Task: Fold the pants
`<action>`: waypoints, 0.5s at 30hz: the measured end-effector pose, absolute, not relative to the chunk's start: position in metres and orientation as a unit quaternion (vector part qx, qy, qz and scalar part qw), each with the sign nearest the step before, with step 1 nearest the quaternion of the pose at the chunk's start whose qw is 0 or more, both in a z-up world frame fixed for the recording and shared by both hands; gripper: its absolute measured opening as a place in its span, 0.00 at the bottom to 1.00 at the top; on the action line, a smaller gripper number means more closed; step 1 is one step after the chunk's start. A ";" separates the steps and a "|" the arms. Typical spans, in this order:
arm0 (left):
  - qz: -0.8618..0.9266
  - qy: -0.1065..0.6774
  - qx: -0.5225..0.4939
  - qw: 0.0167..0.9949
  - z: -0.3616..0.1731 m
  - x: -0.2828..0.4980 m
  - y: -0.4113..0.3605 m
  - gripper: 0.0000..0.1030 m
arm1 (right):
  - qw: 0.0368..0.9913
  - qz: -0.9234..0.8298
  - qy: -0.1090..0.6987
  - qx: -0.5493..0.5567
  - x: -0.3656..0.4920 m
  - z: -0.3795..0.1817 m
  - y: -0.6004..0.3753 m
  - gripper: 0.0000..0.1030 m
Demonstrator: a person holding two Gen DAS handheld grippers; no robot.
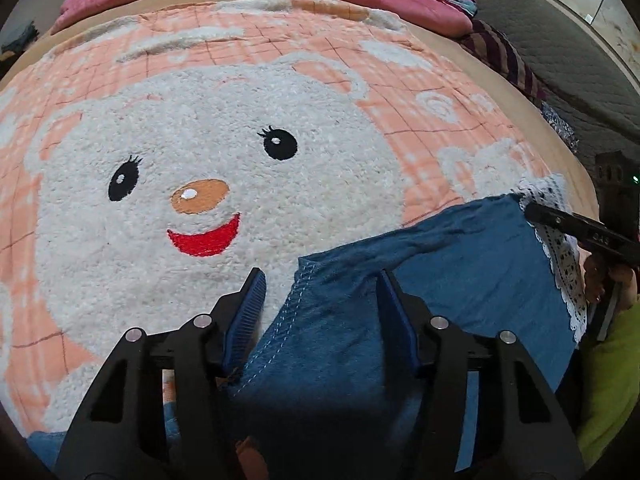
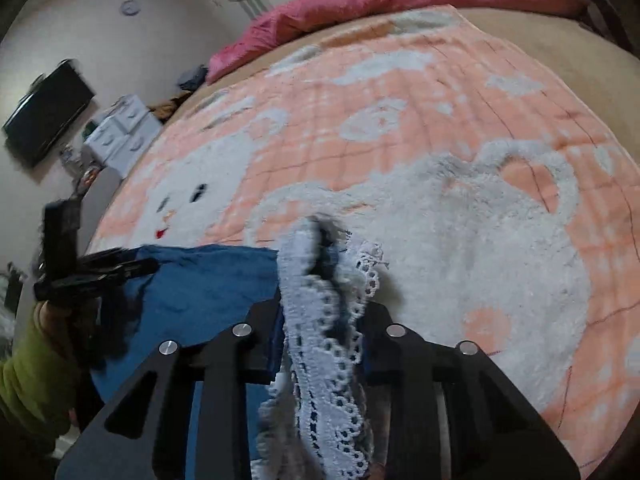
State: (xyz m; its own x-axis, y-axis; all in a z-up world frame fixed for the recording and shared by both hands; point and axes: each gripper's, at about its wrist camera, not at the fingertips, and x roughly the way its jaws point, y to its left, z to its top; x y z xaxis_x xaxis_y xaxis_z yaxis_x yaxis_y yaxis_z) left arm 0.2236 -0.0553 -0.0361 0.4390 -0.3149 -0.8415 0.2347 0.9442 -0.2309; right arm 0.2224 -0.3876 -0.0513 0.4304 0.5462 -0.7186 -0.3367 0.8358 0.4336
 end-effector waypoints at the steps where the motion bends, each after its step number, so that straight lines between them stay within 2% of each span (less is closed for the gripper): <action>1: -0.162 0.505 -0.038 0.847 -0.036 0.224 -0.056 0.49 | 0.834 0.265 0.469 0.121 0.225 -0.055 -0.388 0.30; 3: -0.165 0.505 -0.037 0.846 -0.037 0.224 -0.057 0.49 | 0.829 0.270 0.472 0.131 0.228 -0.058 -0.387 0.32; 4: -0.165 0.506 -0.037 0.846 -0.037 0.224 -0.058 0.46 | 0.829 0.271 0.471 0.130 0.228 -0.057 -0.386 0.29; 5: -0.168 0.507 -0.037 0.845 -0.037 0.224 -0.059 0.26 | 0.832 0.271 0.467 0.128 0.227 -0.056 -0.385 0.20; 6: -0.171 0.508 -0.040 0.843 -0.038 0.224 -0.060 0.15 | 0.833 0.275 0.464 0.127 0.226 -0.054 -0.383 0.17; 8: -0.167 0.508 -0.028 0.844 -0.036 0.221 -0.066 0.07 | 0.847 0.273 0.443 0.109 0.219 -0.043 -0.378 0.15; 12: -0.159 0.473 -0.011 0.867 -0.018 0.211 -0.072 0.05 | 0.880 0.265 0.387 0.079 0.200 -0.012 -0.374 0.14; 15: -0.145 0.449 0.009 0.882 -0.008 0.214 -0.081 0.05 | 0.907 0.231 0.351 0.008 0.192 0.006 -0.361 0.14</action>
